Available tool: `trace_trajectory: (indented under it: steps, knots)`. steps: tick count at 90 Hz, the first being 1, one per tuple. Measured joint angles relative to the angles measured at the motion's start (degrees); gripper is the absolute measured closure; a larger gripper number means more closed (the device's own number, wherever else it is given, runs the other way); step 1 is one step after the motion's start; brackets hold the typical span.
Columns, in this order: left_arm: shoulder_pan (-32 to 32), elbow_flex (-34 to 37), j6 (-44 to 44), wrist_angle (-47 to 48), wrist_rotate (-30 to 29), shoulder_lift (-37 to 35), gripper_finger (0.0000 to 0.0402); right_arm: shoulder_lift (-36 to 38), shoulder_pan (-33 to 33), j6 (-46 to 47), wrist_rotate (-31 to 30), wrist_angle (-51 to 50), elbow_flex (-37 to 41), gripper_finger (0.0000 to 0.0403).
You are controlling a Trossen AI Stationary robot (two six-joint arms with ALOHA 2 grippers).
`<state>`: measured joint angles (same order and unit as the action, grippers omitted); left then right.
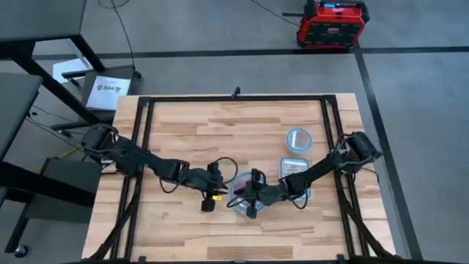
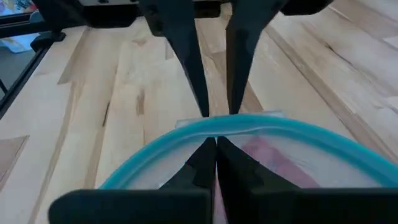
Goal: Sort candy
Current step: Close the big circular transparent bin
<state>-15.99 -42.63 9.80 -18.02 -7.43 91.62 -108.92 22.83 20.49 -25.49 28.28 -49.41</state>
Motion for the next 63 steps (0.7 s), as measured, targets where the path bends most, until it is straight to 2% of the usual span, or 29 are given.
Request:
trace_trajectory:
  steps: [27, 44, 63]
  knots:
    - [0.85, 0.02, 0.34, -1.08, 1.41, 1.44, 0.0336, -0.06, -0.24, -0.04, 0.29, 0.01, 0.09, 0.0403]
    - [1.01, -0.39, 0.28, -4.83, 1.41, 5.08, 0.0336, -3.46, -0.55, -0.71, 0.51, 0.56, -2.12, 0.0403]
    - [1.0, -4.1, -2.11, 2.79, 1.18, 6.16, 0.0336, -1.72, -0.63, 0.46, 1.18, -4.54, -3.61, 0.0403]
